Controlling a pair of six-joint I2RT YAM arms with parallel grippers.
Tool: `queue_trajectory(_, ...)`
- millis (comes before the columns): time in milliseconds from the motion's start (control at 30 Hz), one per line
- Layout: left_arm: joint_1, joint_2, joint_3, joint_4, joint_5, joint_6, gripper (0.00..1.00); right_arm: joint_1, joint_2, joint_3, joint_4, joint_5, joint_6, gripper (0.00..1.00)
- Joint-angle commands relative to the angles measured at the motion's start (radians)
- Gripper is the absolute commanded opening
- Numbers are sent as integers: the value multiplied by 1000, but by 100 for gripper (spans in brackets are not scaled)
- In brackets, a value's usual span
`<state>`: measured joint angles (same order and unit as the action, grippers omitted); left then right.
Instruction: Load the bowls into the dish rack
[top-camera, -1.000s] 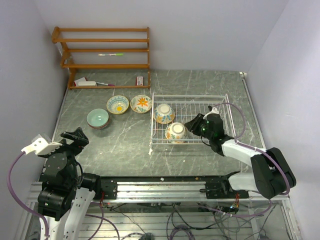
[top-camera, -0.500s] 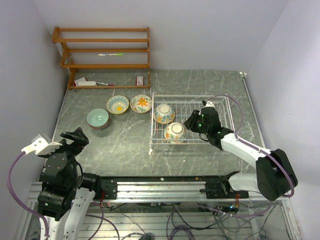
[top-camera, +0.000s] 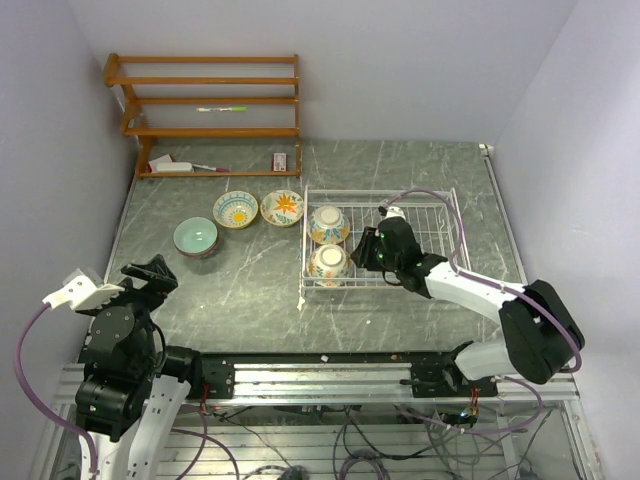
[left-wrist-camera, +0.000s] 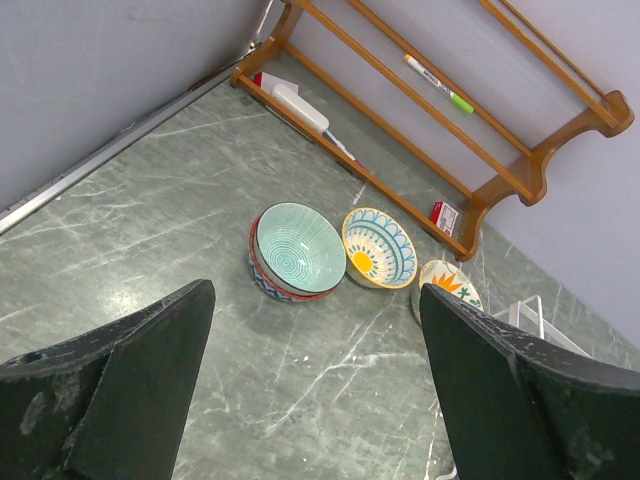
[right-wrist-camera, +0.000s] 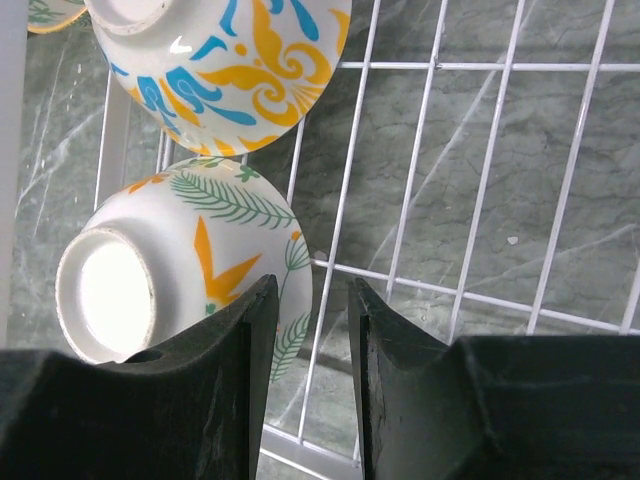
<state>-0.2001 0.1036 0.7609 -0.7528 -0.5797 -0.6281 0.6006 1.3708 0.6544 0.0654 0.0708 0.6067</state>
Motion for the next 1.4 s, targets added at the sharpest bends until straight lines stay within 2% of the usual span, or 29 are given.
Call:
queue_trajectory(0, -2, -12, 22, 17, -5, 4, 95, 18, 26, 23, 46, -6, 14, 34)
queue_trajectory(233, -2, -14, 23, 19, -5, 5, 95, 68, 65, 45, 95, -41, 10, 34)
queue_trajectory(433, -2, -16, 22, 20, -2, 5, 95, 77, 20, 60, -4, 129, 19, 36)
queue_trajectory(600, -2, -19, 21, 20, 1, 7, 95, 80, -56, 95, -91, 253, -31, 48)
queue_trajectory(767, -2, -17, 20, 23, 3, 7, 95, 135, -53, 221, -128, 212, -186, 52)
queue_trajectory(967, -2, -15, 21, 21, 2, 6, 95, 269, 120, 535, -225, 142, -338, 59)
queue_trajectory(1200, -3, -21, 20, 21, 1, 4, 95, 296, 357, 802, -259, -5, -394, 60)
queue_trajectory(1267, -4, -23, 20, 20, 0, 4, 95, 299, 459, 902, -297, -54, -435, 60)
queue_trajectory(1300, -4, -23, 21, 20, 0, 3, 95, 304, 573, 1014, -357, -62, -475, 60)
queue_trajectory(1367, -5, -23, 21, 19, -2, 2, 95, 305, 706, 1135, -427, -41, -503, 59)
